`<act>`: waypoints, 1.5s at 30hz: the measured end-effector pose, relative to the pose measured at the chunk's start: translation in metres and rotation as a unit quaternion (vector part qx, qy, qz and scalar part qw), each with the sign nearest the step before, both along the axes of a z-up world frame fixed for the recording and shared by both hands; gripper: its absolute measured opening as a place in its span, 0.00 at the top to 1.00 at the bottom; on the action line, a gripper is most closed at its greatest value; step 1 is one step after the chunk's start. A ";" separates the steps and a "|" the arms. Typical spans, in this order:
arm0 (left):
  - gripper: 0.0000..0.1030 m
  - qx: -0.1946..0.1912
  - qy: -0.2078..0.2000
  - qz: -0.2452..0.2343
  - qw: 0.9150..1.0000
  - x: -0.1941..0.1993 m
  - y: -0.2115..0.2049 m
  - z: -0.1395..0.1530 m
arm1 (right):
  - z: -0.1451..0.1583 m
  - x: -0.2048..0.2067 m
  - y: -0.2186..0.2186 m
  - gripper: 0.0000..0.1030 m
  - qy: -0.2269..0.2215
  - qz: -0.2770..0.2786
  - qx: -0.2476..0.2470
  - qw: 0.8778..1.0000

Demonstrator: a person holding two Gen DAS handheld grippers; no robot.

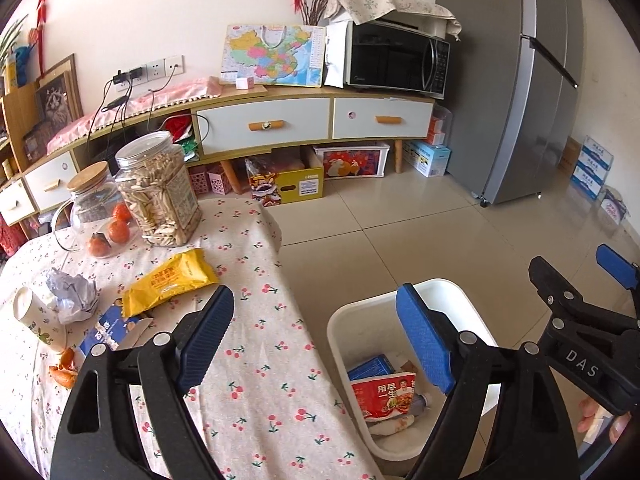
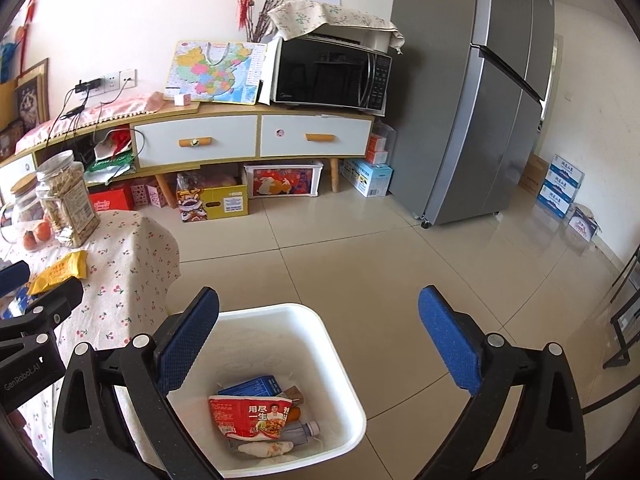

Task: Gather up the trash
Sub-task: 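Move both tools back over the table toward the white paper cup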

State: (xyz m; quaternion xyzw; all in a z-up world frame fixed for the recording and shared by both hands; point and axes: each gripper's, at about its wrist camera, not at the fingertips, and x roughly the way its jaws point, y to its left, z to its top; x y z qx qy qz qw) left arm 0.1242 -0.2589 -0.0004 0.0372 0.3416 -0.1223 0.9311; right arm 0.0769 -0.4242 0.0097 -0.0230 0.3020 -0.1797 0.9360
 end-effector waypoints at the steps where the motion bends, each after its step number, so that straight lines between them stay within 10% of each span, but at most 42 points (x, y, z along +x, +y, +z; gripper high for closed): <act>1: 0.21 0.001 0.000 0.005 1.000 0.000 0.006 -0.001 | 0.000 0.001 0.006 0.07 0.000 0.005 -0.002 1.000; 45: 0.14 0.036 0.077 0.228 0.970 0.043 0.293 -0.049 | -0.026 0.077 0.243 0.07 0.035 0.150 0.000 0.988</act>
